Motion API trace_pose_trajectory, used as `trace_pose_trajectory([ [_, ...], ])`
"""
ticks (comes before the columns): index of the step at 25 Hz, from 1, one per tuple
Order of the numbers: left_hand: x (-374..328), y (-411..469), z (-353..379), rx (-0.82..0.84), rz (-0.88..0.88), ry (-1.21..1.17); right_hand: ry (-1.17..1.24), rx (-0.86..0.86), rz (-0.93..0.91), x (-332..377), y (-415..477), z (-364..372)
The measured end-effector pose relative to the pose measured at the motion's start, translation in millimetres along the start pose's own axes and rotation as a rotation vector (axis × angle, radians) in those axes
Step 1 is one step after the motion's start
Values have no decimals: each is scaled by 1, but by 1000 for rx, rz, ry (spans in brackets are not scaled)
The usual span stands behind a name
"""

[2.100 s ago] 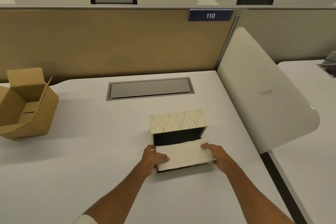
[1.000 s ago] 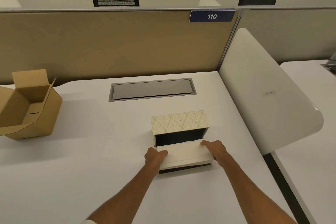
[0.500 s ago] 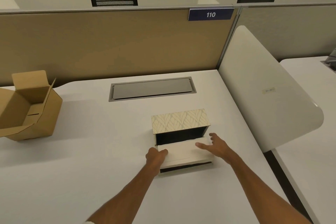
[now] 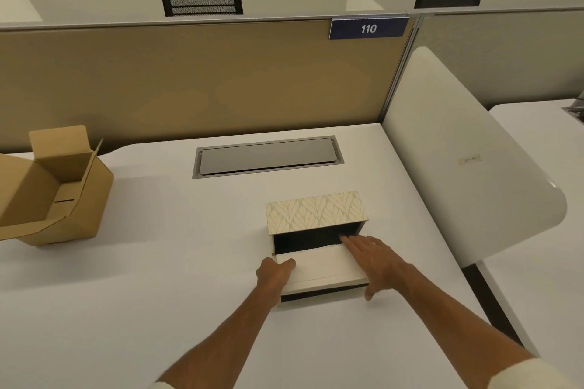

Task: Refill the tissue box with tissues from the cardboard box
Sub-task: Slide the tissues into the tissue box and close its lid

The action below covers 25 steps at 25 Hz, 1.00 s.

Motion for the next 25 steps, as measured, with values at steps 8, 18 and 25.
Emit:
trace_pose_trajectory([
  [8,-1,-4,0,-3,-11,14,-132,-110,26,0,18,18],
  [18,-1,-8,-10,-25,50,1,26,-227,-9,-6,-3,-1],
  [25,-24,-15,-28,-138,276,-211,403,-778,273,-26,-10,-28],
])
Point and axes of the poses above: each hand's wrist, its own y-axis towards the middle knuckle, its own z-axis out of the palm, x = y × z, the point moved 2 cm from there along y, towards the middle knuckle, and after that the axes turned 6 degrees about -z, right-handed, at the moved point
